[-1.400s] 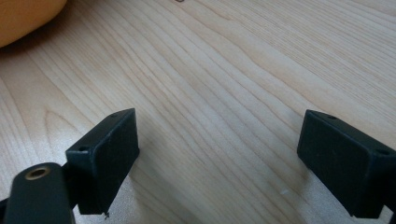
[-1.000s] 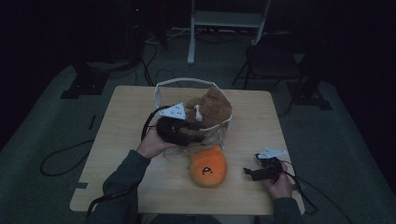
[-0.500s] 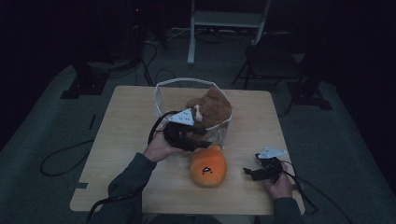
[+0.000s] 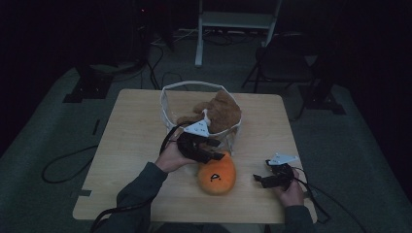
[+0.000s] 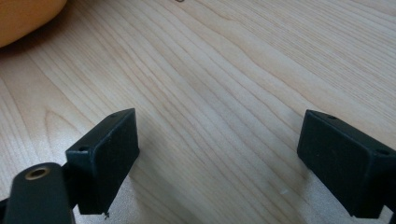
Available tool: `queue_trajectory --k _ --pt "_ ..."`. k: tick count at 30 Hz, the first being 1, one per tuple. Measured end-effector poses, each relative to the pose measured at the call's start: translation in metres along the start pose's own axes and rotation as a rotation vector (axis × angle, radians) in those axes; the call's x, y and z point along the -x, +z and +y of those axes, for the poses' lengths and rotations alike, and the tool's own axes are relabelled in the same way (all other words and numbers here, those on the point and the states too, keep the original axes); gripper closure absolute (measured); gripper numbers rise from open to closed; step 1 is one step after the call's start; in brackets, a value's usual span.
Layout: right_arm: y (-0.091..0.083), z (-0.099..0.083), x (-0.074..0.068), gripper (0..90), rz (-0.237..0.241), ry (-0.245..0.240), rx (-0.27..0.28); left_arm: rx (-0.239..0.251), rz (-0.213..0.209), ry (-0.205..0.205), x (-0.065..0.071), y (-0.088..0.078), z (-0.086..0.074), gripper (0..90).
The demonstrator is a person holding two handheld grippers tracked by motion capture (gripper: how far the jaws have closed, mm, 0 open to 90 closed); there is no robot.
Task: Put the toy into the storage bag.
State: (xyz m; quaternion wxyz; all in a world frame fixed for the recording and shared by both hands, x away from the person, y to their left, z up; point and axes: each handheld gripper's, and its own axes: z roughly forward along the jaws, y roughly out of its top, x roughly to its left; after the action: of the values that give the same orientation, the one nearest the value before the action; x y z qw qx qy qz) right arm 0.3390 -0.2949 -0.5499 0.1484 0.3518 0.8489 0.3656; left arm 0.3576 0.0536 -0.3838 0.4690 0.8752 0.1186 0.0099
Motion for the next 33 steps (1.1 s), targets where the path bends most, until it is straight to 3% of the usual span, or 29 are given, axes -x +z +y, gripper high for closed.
queue_trajectory --k 26,33 --pt "0.000 0.000 0.000 11.9 0.000 0.002 -0.001 -0.048 -0.060 -0.010 0.007 0.034 -0.009 47.6" --pt "0.000 0.000 0.000 11.9 0.001 0.002 -0.001 -0.065 -0.072 0.000 0.010 0.038 -0.012 53.4"
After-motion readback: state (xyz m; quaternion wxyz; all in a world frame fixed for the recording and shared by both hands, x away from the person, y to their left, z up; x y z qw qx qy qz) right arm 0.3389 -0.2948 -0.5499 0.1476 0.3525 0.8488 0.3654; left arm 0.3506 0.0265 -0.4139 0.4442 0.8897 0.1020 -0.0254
